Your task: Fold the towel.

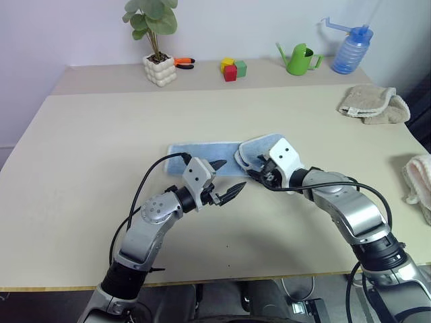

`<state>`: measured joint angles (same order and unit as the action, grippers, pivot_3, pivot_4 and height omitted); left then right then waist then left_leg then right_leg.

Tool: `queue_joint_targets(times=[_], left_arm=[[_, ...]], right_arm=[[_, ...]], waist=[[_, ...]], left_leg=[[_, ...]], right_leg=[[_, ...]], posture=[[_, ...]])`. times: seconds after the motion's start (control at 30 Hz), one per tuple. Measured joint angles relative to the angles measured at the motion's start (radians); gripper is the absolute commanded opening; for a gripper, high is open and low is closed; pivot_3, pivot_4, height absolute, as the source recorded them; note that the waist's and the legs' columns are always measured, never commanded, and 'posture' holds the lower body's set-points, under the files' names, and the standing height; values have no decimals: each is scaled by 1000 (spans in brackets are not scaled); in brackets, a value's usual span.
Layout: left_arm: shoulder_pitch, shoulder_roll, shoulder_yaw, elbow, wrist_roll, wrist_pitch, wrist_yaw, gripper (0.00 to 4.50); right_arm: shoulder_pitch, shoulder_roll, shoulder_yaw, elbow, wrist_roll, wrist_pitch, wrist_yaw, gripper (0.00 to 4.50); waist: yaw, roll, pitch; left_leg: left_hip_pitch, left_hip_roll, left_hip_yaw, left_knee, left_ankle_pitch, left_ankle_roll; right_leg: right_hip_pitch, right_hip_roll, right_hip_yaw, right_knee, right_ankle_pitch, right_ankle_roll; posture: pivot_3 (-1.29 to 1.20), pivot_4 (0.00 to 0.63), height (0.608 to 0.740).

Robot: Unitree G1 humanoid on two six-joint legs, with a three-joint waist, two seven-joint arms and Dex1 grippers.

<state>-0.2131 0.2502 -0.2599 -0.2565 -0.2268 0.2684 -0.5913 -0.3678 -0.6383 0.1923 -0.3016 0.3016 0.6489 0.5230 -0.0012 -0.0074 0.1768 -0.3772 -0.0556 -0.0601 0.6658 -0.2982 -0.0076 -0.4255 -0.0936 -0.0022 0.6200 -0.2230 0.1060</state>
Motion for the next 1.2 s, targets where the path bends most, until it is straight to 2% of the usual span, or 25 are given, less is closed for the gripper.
queue_joint_targets(times=[0.1, 0.13, 0.2, 0.33, 0.37, 0.53, 0.67, 0.83, 0.87, 0.93, 1.07, 1.13, 1.2], left_arm=[[8, 1, 4, -1, 2, -2, 9, 3895], [11, -5, 10, -1, 2, -2, 23, 3895], [12, -20, 29, 0, 4, -1, 53, 3895], [11, -64, 73, 16, 28, 14, 155, 3895], [11, -76, 86, 18, 27, 32, 180, 3895], [39, -105, 134, -10, -4, 123, 242, 3895], [104, -74, 149, -78, -25, 242, 266, 3895], [170, -84, 189, -161, -57, 329, 306, 3895], [181, -92, 200, -180, -69, 344, 316, 3895], [196, -109, 234, -211, -104, 379, 334, 4448], [217, -130, 315, -262, -196, 497, 371, 4500], [220, -173, 358, -283, -257, 563, 406, 4500], [205, -241, 425, -292, -324, 629, 472, 4500]], right_arm=[[56, -20, -62, -71, 41, -40, 71, 3235], [75, -22, -100, -92, 72, -46, 98, 2961], [83, -20, -146, -99, 105, -43, 115, 2333], [42, 16, -193, -29, 102, -37, 75, 303], [13, 43, -194, 13, 85, -39, 46, 49], [-77, 124, -170, 214, -20, -78, -55, 49], [-62, 167, -85, 373, -107, -150, -53, 49], [-40, 177, -72, 386, -159, -229, -41, 49], [-39, 184, -82, 386, -158, -233, -41, 272], [-39, 188, -102, 380, -145, -242, -32, 821], [-41, 161, -122, 306, -142, -288, 8, 2791], [-42, 144, -123, 262, -145, -311, 28, 3725], [-44, 139, -123, 235, -152, -329, 38, 3725]], waist=[[7, 0, 0], [9, 0, 0], [12, 0, 0], [13, 0, 0], [10, 0, 0], [12, 0, 0], [11, 0, 0], [11, 0, -1], [11, 0, -1], [11, 0, -1], [11, 0, -1], [12, 0, 0], [14, -1, 0]], left_leg=[[0, 0, 0, 0, 0, 0], [0, 0, 0, 0, 0, 0], [0, 0, 0, 0, 0, 0], [0, 0, 0, 0, 0, 0], [1, 0, 0, 0, 0, 0], [1, 0, 0, 0, 0, 0], [0, 0, 0, -1, 0, 0], [1, 0, 0, 0, 0, 0], [1, 0, 0, 0, 0, 0], [1, 0, 0, 0, 0, 0], [1, 0, 0, 0, 0, 0], [1, 0, 0, 0, 0, 0], [1, 0, 0, 0, 0, 0]], right_leg=[[0, 0, 0, -1, 0, 0], [0, 0, 0, -1, 0, 0], [1, 0, 0, -1, 0, 0], [1, 0, 0, -1, 0, 0], [1, 0, 0, -1, 0, 0], [1, 0, 0, -1, 0, 0], [0, 0, 0, -1, 0, 0], [1, 0, 0, -1, 0, 0], [1, 0, 0, -1, 0, 0], [1, 0, 0, -1, 0, 0], [1, 0, 0, -1, 0, 0], [1, 0, 0, -1, 0, 0], [1, 0, 0, -1, 0, 0]], posture=[[0, 150, 731], [0, 150, 731], [0, 150, 731], [0, 150, 731], [0, 150, 731], [0, 150, 731], [0, 150, 731], [0, 150, 731], [0, 150, 731], [0, 150, 731], [0, 150, 731], [0, 150, 731], [0, 150, 731]])
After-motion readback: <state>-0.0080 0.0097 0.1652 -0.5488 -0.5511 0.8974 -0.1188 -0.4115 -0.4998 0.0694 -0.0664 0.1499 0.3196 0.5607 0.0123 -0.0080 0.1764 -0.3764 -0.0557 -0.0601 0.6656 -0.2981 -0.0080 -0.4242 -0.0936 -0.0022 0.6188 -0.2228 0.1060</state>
